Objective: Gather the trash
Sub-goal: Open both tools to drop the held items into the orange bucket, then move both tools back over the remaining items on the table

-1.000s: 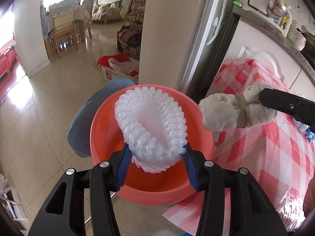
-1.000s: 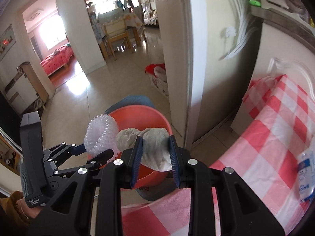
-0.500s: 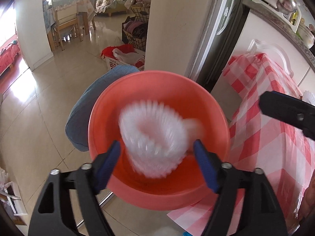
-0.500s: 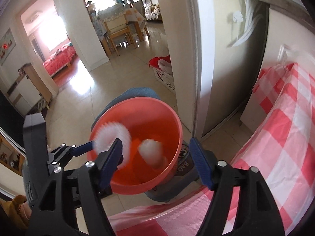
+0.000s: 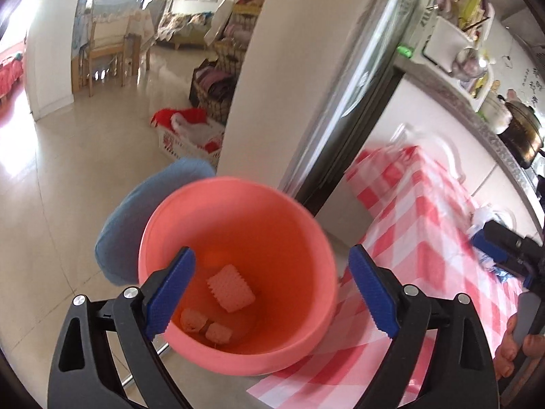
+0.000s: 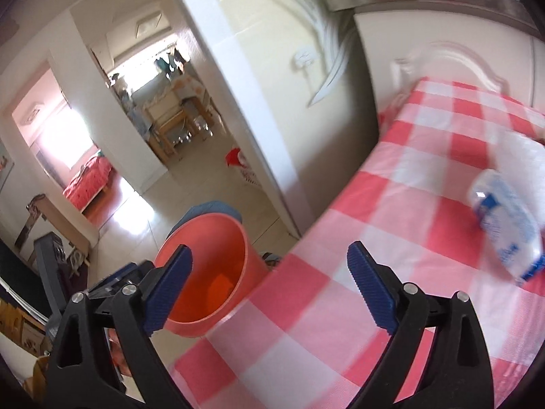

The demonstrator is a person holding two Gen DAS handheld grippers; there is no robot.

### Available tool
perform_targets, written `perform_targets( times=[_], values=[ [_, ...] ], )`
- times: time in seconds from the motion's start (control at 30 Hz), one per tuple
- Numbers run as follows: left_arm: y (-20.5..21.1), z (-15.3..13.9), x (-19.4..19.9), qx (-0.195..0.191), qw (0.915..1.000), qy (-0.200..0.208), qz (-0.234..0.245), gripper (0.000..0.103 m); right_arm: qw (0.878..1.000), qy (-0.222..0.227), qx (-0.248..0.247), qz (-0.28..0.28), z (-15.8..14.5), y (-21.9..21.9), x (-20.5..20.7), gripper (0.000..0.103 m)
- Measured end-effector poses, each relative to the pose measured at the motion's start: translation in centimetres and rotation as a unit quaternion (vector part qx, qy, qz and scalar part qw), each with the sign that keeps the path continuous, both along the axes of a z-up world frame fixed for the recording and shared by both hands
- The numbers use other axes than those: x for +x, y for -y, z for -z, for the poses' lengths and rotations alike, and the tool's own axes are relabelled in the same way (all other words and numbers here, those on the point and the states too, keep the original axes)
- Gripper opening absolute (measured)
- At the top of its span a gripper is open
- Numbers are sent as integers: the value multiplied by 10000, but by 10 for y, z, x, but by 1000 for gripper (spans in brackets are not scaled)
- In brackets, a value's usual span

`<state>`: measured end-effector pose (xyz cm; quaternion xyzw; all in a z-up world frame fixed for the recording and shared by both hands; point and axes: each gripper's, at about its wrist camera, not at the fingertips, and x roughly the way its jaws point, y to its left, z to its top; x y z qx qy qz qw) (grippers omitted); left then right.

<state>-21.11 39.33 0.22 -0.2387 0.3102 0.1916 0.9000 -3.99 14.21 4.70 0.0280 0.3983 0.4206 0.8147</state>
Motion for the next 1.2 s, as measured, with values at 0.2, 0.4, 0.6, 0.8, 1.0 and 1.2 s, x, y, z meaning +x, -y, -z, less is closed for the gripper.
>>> perform_targets(
  times=[0.2,0.4,0.6,0.8,1.0,1.2],
  values=[
    [22,-25,13,85,9996,-189,203,91,9997,140,114,139,-4,36,0,94],
    [55,-50,26,276,9988,-180,370,91,9987,350,221,301,-13,65,-3,96],
    [87,-68,39,444,9968,-174,635,91,9961,479,409,618,-23,104,5,96],
    [128,-84,54,620,9925,-136,1049,91,9911,547,601,1058,-30,149,17,96],
    [166,-92,68,723,9873,-120,1409,91,9841,646,680,1510,-33,192,23,96],
    [202,-95,81,786,9819,-154,1717,91,9764,581,701,1956,-29,233,38,97]
  ],
)
